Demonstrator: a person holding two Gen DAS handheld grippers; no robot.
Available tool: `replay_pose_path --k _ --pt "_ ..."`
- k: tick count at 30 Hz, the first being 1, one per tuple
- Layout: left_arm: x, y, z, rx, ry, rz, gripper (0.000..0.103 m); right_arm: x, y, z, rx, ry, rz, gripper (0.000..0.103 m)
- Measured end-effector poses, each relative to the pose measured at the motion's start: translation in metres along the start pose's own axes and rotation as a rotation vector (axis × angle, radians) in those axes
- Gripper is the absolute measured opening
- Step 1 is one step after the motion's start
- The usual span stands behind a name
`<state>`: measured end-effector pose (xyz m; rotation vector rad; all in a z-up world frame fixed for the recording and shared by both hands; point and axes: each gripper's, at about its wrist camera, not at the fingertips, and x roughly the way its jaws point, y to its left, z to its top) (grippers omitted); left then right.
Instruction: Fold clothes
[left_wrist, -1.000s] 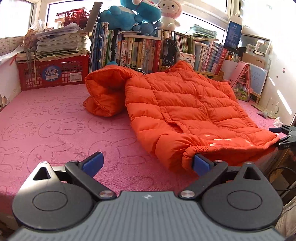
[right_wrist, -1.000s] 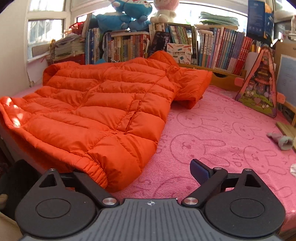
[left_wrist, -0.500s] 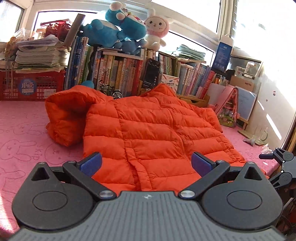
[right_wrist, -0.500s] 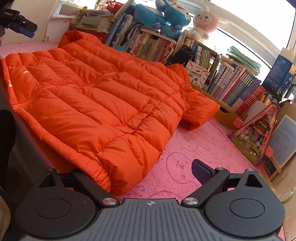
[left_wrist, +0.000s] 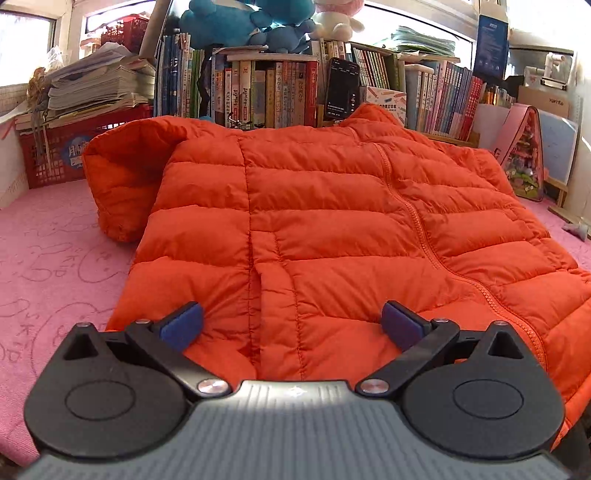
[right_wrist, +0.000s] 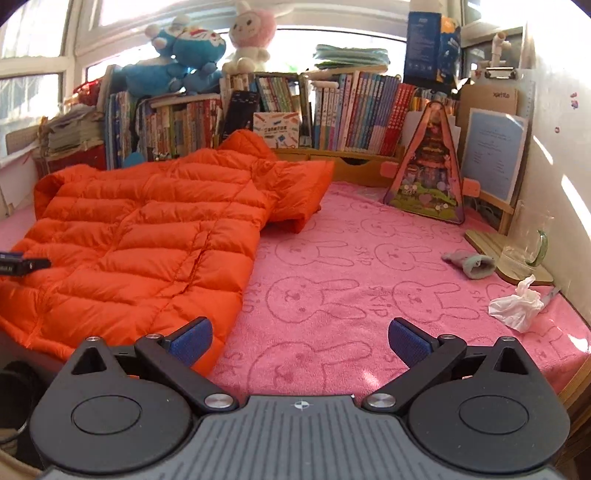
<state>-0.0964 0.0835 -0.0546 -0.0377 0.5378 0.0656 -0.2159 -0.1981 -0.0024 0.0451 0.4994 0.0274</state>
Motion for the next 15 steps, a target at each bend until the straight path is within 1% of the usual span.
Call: replay_pose_path --k 1,2,5,7,9,10,13,15 --pt "0.001 -0.002 -0.001 0.005 0.0 0.005 0.103 0.006 0.003 0.007 0.046 -0.032 0.033 0.1" --pt "0.001 -0.002 -0.002 0.002 0.001 0.006 0.103 0.014 0.011 0.013 0.062 -0.057 0.072 0.1" --pt "0.002 -0.002 -0.004 -0.006 -0.004 0.003 0.103 0.044 0.051 0.025 0.019 -0.104 0.196 0.1" --pt "0.003 -0.002 -0.005 -0.007 -0.01 0.001 0.103 0.068 0.084 0.026 -0.046 -0.105 0.237 0.099" --pt "0.003 -0.002 -0.006 -0.008 -0.019 0.002 0.103 0.089 0.114 0.017 -0.101 -0.096 0.231 0.098" --pt "0.003 -0.003 -0.007 -0.009 -0.024 0.004 0.103 0.095 0.125 0.009 -0.119 -0.094 0.214 0.098" --pt "0.002 -0.003 -0.01 -0.014 -0.042 0.007 0.103 0.105 0.14 -0.02 -0.145 -0.088 0.132 0.098" --pt "0.002 -0.002 -0.012 -0.011 -0.051 0.011 0.103 0.103 0.139 -0.037 -0.154 -0.116 0.071 0.1"
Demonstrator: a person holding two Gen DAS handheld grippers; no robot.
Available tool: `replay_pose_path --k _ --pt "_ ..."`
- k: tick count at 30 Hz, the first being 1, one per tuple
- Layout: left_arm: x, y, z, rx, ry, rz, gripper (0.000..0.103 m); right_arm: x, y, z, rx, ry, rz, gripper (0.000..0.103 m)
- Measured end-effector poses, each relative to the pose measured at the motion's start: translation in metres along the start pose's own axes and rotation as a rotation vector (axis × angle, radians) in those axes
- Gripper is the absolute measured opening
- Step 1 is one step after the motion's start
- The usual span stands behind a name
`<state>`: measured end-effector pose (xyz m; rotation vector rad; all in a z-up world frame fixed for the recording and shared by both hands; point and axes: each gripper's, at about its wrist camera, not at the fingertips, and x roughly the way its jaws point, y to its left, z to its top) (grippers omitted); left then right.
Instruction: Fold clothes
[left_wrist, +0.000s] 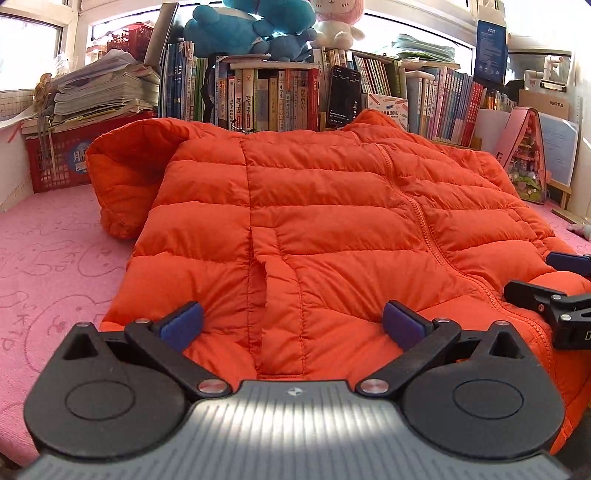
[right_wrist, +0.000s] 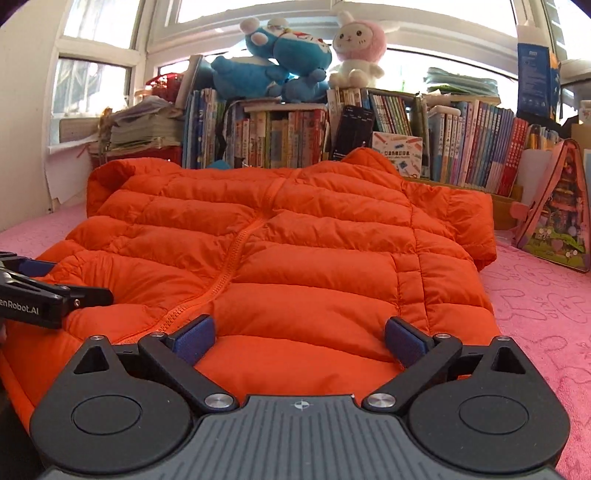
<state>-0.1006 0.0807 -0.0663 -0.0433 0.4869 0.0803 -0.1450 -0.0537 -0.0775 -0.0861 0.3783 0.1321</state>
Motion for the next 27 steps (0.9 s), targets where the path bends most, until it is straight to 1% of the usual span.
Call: replay_pose_path --k 3,6,8,11,13,17,19,20,22,23,24,25,27 --pt "0.0 0.001 -0.002 0.009 -0.012 0.009 0.103 -0.008 -0.005 -0.018 -0.02 -0.034 -0.097 0.101" --pt "-0.002 0.004 -0.005 0.009 -0.022 0.042 0.103 -0.012 -0.019 -0.025 -0.004 -0.037 -0.185 0.102" --pt "-0.005 0.009 -0.008 0.003 -0.03 0.078 0.103 -0.014 -0.032 -0.031 0.024 -0.038 -0.224 0.102" --pt "-0.012 0.021 -0.012 -0.011 -0.038 0.138 0.103 -0.018 -0.047 -0.037 0.07 -0.044 -0.253 0.102" --pt "-0.018 0.032 -0.015 -0.037 -0.04 0.145 0.103 -0.021 -0.056 -0.041 0.091 -0.049 -0.27 0.102" --pt "-0.032 0.059 -0.019 -0.121 -0.022 0.246 0.103 -0.024 -0.057 -0.04 0.061 -0.053 -0.305 0.102" --pt "-0.039 0.067 -0.014 -0.143 -0.016 0.282 0.103 -0.026 -0.055 -0.035 0.065 -0.038 -0.36 0.102" --pt "-0.043 0.068 -0.01 -0.142 -0.025 0.297 0.103 -0.028 -0.053 -0.031 0.057 -0.041 -0.391 0.102" --pt "-0.051 0.061 0.002 -0.098 -0.081 0.323 0.101 -0.031 -0.047 -0.019 0.018 -0.068 -0.451 0.101" --pt "-0.052 0.054 0.01 -0.078 -0.109 0.319 0.101 -0.032 -0.043 -0.011 0.007 -0.089 -0.456 0.101" --pt "-0.053 0.046 0.018 -0.067 -0.135 0.3 0.101 -0.034 -0.039 -0.002 0.003 -0.115 -0.44 0.101" --pt "-0.052 0.036 0.028 -0.061 -0.16 0.273 0.101 -0.032 -0.034 0.007 0.003 -0.133 -0.41 0.101" --pt "-0.042 0.014 0.043 -0.046 -0.168 0.241 0.101 -0.026 -0.023 0.025 0.008 -0.154 -0.325 0.103"
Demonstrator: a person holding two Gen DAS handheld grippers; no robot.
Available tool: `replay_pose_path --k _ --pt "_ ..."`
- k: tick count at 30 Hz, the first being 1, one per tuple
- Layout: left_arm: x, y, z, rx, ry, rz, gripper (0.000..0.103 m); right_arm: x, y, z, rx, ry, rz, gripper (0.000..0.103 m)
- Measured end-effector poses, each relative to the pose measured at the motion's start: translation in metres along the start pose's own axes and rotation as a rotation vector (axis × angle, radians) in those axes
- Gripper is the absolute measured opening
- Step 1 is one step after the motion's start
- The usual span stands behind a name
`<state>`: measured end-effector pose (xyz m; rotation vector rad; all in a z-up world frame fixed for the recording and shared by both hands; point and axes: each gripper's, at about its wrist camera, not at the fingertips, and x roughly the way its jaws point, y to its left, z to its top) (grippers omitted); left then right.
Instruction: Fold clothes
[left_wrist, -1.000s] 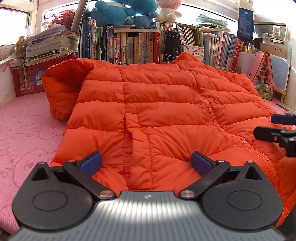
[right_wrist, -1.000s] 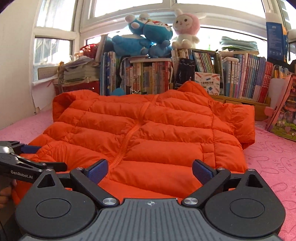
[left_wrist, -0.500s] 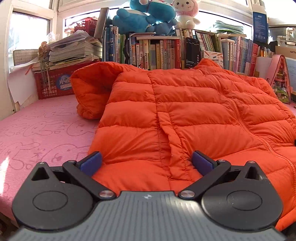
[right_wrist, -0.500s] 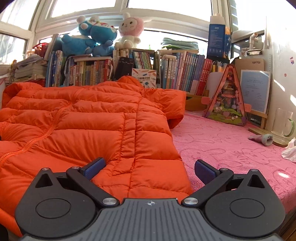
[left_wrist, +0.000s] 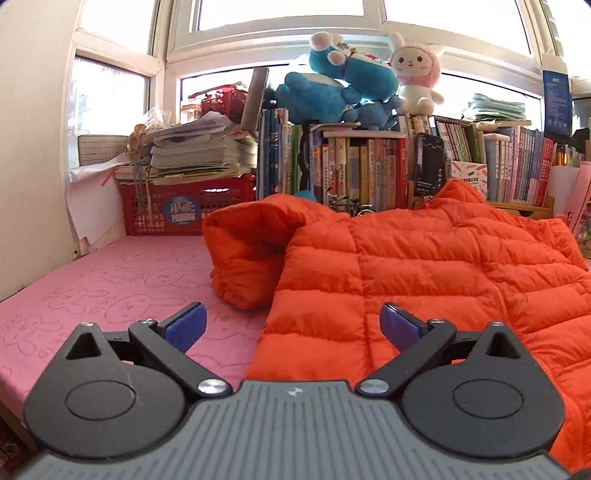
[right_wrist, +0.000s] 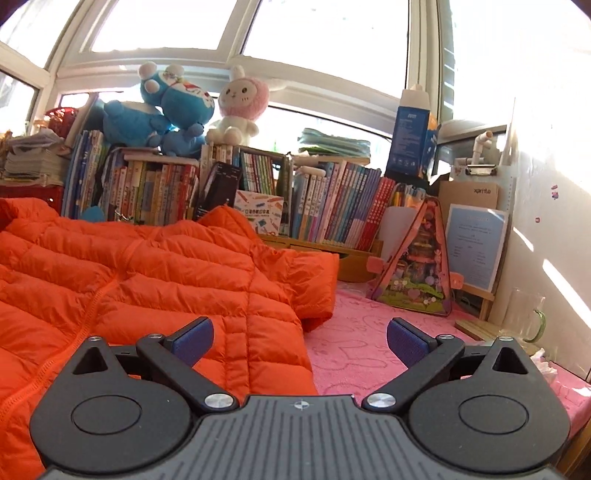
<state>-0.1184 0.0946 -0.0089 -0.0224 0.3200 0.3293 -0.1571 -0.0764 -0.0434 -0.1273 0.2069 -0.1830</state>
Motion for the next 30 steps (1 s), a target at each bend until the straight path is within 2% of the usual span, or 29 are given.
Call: replay_pose_path --k 4,7,12,19,24,27,29,30 --pt "0.026 -0.046 0.005 0.061 0.042 -0.02 0.101 0.026 0.037 0.019 0.012 0.057 0.179 0.103" --pt "0.045 -0.064 -0.002 0.085 0.101 -0.042 0.101 0.044 0.063 0.017 -0.041 0.12 0.247 0.103" --pt "0.065 -0.071 -0.021 0.131 0.211 0.013 0.102 0.06 0.079 -0.003 -0.132 0.234 0.22 0.103" --pt "0.066 -0.053 -0.024 0.094 0.237 0.038 0.103 0.071 0.055 -0.009 -0.079 0.323 0.176 0.103" --pt "0.067 -0.04 -0.023 0.087 0.245 0.069 0.103 0.073 0.034 -0.013 -0.08 0.342 0.085 0.103" --pt "0.067 -0.03 -0.023 0.084 0.25 0.061 0.103 0.075 0.016 -0.013 -0.054 0.36 0.018 0.103" --pt "0.064 -0.017 -0.019 0.016 0.28 0.056 0.103 0.075 0.004 -0.013 -0.032 0.374 -0.014 0.103" --pt "0.06 -0.007 -0.014 -0.041 0.281 0.064 0.098 0.075 -0.002 -0.012 -0.014 0.385 -0.021 0.103"
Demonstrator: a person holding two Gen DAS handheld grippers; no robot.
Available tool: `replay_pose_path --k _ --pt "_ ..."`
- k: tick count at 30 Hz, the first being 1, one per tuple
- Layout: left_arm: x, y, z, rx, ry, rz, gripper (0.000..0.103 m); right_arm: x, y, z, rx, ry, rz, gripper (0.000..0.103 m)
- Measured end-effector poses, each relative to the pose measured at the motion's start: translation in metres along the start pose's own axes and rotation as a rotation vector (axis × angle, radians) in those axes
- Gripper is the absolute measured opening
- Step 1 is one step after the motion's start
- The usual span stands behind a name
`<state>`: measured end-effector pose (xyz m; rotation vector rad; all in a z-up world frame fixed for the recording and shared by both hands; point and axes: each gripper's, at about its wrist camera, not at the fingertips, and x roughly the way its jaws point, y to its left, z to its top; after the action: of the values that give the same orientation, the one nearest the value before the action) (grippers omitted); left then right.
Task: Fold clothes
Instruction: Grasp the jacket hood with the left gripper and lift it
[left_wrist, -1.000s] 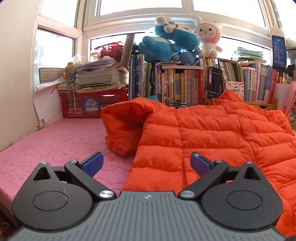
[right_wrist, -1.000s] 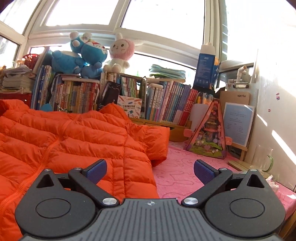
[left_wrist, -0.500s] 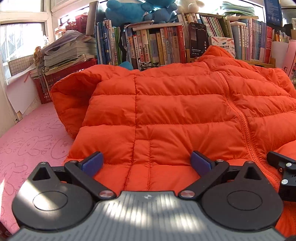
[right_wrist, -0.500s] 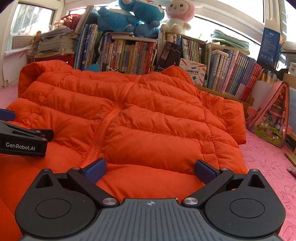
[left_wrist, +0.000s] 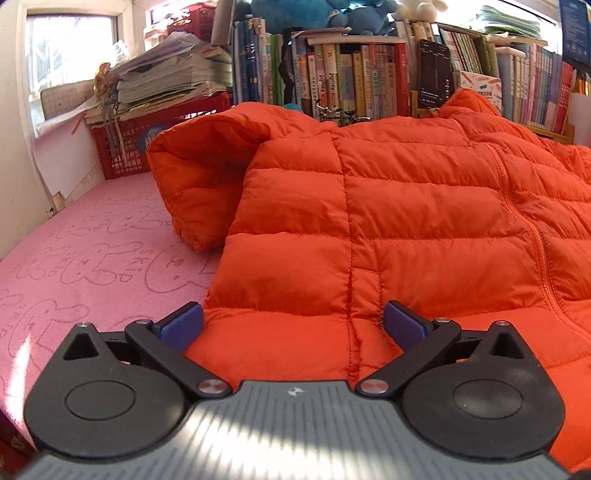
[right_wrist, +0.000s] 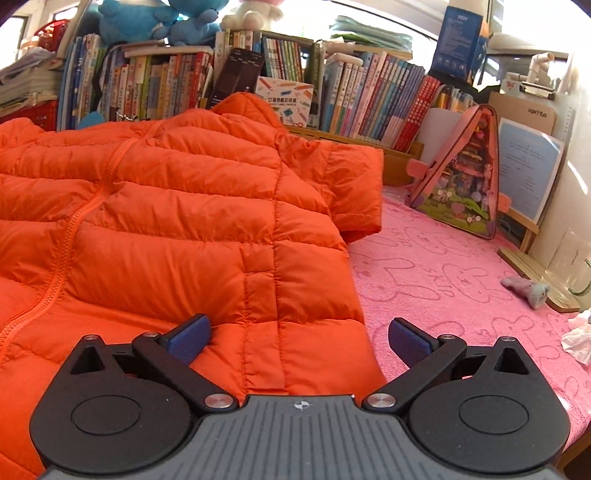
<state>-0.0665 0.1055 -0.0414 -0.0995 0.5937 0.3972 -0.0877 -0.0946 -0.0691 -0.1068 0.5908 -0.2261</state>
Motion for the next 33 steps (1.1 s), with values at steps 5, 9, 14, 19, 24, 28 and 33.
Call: replay_pose_path --k 5,9,14,19,24,28,33 --pt "-0.011 0.052 0.039 -0.203 -0.079 -0.218 0.099 -0.021 -0.004 0.036 0.011 -0.079 0.054 0.101" --pt "0.01 0.067 0.071 -0.32 -0.101 -0.301 0.099 -0.023 0.029 0.09 -0.059 -0.219 0.244 0.103" --pt "0.054 0.081 0.097 -0.509 -0.081 -0.416 0.103 0.025 0.096 0.133 -0.151 -0.226 0.366 0.103" --pt "0.107 0.085 0.107 -0.627 0.032 -0.399 0.103 0.081 0.13 0.115 -0.116 0.051 0.457 0.089" --pt "0.151 0.095 0.113 -0.755 0.075 -0.335 0.096 0.086 0.135 0.087 -0.119 0.058 0.448 0.09" --pt "0.155 0.111 0.134 -0.869 0.003 -0.308 0.037 0.085 0.135 0.085 -0.116 0.065 0.446 0.093" --pt "0.075 0.116 0.173 -0.639 -0.405 -0.217 0.032 0.088 0.132 0.087 -0.1 0.077 0.454 0.096"
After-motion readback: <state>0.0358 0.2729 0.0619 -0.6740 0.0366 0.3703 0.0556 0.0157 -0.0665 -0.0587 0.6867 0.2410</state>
